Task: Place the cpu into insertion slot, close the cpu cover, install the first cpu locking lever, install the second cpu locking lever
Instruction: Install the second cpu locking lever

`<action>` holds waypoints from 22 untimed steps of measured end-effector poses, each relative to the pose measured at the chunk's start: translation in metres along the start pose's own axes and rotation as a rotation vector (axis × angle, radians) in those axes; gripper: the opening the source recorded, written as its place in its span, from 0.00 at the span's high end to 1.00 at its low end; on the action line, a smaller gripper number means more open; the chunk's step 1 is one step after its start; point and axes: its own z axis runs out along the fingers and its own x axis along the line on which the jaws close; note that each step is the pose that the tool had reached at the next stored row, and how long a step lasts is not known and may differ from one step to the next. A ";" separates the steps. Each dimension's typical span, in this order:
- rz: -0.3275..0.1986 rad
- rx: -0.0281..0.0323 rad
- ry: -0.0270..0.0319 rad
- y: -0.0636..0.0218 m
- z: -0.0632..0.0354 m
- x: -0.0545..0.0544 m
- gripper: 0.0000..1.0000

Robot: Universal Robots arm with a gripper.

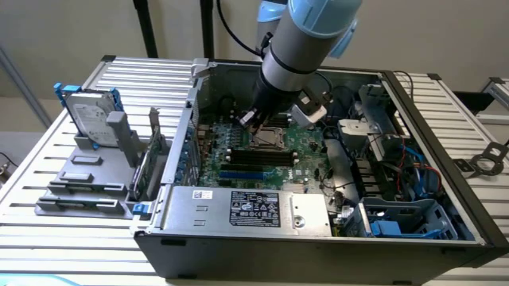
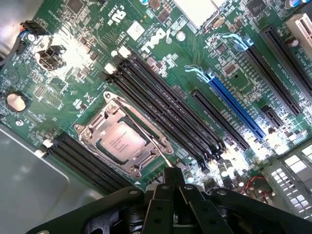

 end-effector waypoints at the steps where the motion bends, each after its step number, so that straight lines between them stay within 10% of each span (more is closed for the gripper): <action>1: 0.000 0.0001 -0.0002 0.0006 -0.0002 0.000 0.89; 14: -0.003 -0.0069 0.0063 0.0020 0.0210 -0.007 0.89; 22: -0.010 -0.0238 0.0234 0.0022 0.0338 -0.011 0.89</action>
